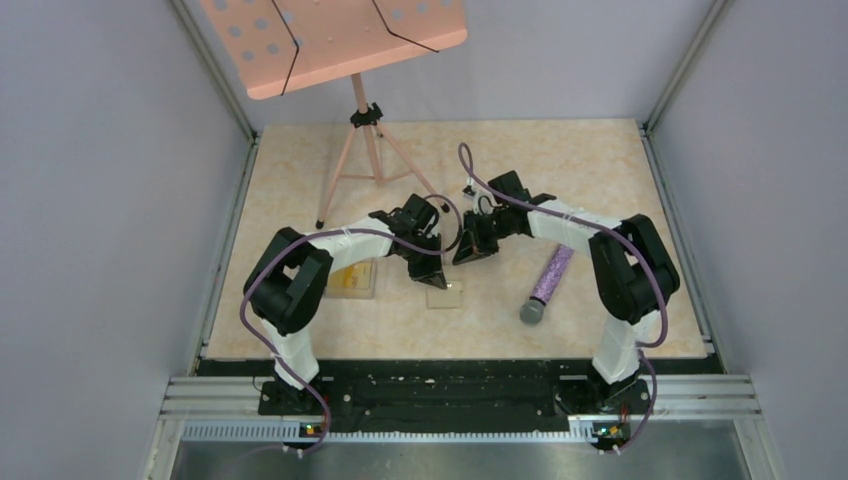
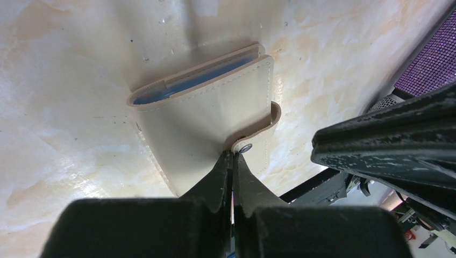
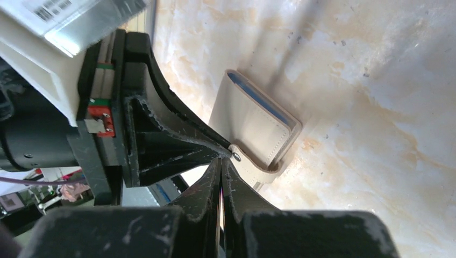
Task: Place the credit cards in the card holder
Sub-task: Close the card holder at the center of the board.
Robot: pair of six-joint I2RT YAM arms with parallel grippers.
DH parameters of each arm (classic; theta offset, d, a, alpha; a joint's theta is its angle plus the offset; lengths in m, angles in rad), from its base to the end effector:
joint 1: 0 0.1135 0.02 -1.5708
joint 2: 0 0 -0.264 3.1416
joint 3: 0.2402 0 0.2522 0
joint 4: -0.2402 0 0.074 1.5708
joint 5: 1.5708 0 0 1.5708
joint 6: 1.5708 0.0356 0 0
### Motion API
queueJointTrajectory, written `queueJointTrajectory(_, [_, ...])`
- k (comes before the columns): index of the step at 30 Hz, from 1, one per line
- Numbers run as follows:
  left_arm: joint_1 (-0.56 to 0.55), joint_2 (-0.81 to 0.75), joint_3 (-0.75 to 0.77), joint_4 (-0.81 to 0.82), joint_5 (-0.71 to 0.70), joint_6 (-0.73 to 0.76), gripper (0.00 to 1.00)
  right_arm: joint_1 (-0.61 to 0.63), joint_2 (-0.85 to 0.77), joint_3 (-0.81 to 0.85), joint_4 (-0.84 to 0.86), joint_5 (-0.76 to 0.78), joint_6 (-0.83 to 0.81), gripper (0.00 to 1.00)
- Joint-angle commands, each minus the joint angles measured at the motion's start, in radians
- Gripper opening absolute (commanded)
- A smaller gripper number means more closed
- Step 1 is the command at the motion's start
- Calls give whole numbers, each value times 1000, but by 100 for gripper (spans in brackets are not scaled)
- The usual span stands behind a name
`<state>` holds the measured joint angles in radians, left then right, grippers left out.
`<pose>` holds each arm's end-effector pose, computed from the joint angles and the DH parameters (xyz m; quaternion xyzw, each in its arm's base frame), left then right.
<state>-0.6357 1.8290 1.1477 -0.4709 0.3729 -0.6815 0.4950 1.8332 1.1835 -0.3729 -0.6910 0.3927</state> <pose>0.2812 -0.2236 0.1632 0.0165 0.9619 -0.2684 0.0505 0.3172 0.1970 0.1815 -0.1379 0.8999 0.4038 0.0900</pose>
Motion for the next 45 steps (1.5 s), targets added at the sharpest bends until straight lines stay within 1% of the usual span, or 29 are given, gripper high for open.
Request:
queueJointTrajectory(1, [5, -13, 46, -9, -8, 7, 0, 13, -46, -35, 22, -18, -23, 0])
queueJointTrajectory(13, [5, -7, 50, -25, -9, 8, 0, 46, -11, -53, 29, -29, -18, 0])
queueJointTrajectory(30, [5, -32, 50, 39, 28, 2, 0, 53, 19, -57, 22, -25, -15, 0])
queueJointTrajectory(45, [7, -56, 42, 40, -3, 3, 0, 55, 42, -58, 11, -11, -20, 0])
